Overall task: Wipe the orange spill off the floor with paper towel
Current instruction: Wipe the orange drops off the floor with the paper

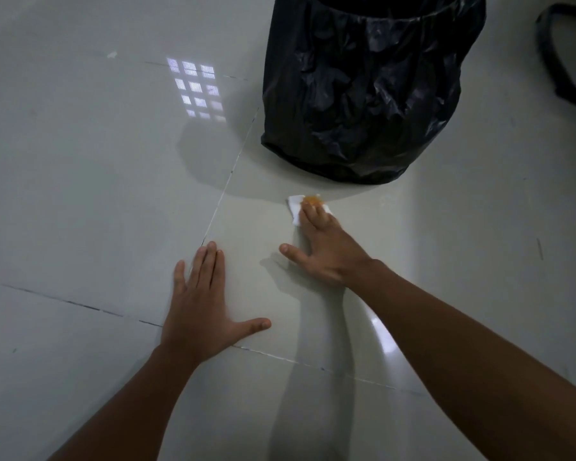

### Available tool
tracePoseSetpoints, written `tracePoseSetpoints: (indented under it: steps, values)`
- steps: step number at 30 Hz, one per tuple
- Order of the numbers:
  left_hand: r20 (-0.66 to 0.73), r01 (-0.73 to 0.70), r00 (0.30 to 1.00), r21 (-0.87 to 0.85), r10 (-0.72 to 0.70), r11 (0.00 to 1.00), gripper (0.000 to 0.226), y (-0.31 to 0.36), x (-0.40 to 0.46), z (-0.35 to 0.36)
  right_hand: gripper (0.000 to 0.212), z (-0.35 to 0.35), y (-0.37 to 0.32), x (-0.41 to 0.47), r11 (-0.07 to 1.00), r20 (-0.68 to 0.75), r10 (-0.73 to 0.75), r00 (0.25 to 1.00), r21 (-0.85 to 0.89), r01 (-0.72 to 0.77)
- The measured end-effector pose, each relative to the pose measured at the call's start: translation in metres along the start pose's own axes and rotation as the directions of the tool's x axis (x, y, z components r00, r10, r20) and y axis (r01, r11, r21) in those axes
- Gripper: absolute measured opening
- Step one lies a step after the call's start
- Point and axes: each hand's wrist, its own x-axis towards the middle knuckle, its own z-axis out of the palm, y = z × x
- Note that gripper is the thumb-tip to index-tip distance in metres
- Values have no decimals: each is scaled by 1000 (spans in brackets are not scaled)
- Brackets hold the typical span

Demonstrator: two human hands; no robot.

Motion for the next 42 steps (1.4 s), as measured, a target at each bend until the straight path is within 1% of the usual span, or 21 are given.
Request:
tracePoseSetpoints:
  steps: [5, 7, 9, 13, 15, 17, 19, 21, 23, 24, 26, 28, 29, 31, 34, 38, 40, 42]
  values:
    - [29, -9, 1000, 12, 8, 1000, 146, -1, 0, -1, 84, 15, -30, -8, 987, 22, -154, 988, 51, 152]
    - [21, -10, 1000, 8, 9, 1000, 145, -1, 0, 0, 83, 20, -28, -25, 982, 46, -185, 982, 45, 183]
    - [11, -16, 1000, 2, 16, 1000, 144, -2, 0, 0, 85, 22, -22, -44, 982, 68, -186, 980, 39, 184]
    - [13, -24, 1000, 9, 24, 1000, 144, -1, 0, 1, 82, 23, 3, -84, 991, 33, -132, 991, 0, 132]
    - [19, -21, 1000, 23, 21, 1000, 144, -1, 0, 1, 80, 19, 21, -98, 998, -15, -59, 998, -40, 58]
    - [14, -14, 1000, 30, 13, 999, 144, -1, 0, 1, 83, 13, 39, -103, 997, -45, 18, 999, -77, -22]
    - [18, -14, 1000, 38, 13, 999, 144, 0, -1, 0, 86, 9, 48, -99, 993, -42, 45, 998, -108, -50]
    - [16, -9, 1000, 37, 8, 999, 145, 1, -1, 0, 86, 8, 48, -88, 995, -34, 56, 998, -80, -59]
    - [20, -2, 1000, 33, 2, 999, 145, 1, -1, -1, 86, 7, 44, -76, 998, -25, 62, 998, -1, -62]
    - [20, -2, 1000, 31, 1, 1000, 145, 1, -1, -1, 86, 5, 43, -72, 997, -32, 67, 997, 38, -66]
    - [15, -3, 1000, 25, 3, 1000, 144, 1, -1, 0, 85, 3, 45, -68, 991, -90, 99, 991, 97, -90]
    - [9, -4, 1000, 23, 4, 1000, 144, 0, -1, 0, 84, 4, 48, -69, 988, -134, 125, 983, 107, -111]
    - [8, -5, 1000, 21, 5, 1000, 144, 0, -1, 0, 85, 6, 48, -69, 989, -116, 126, 985, 95, -115]
    - [4, -9, 1000, 18, 9, 1000, 144, 0, -1, 1, 87, 13, 47, -69, 992, -60, 110, 992, 76, -105]
    - [-1, -3, 1000, 10, 3, 1000, 144, 0, -1, 1, 90, 16, 44, -64, 989, -65, 102, 993, 117, -94]
    - [3, -1, 1000, -3, 1, 1000, 145, 0, -1, 0, 91, 13, 39, -52, 993, -23, 83, 996, 85, -81]
    - [4, -1, 1000, 0, 1, 1000, 145, -1, -1, 0, 89, 13, 33, -51, 998, -8, 35, 999, 61, -34]
    - [-2, -2, 1000, 1, 2, 1000, 144, -1, -1, 1, 86, 14, 25, -57, 997, 5, -73, 997, 17, 73]
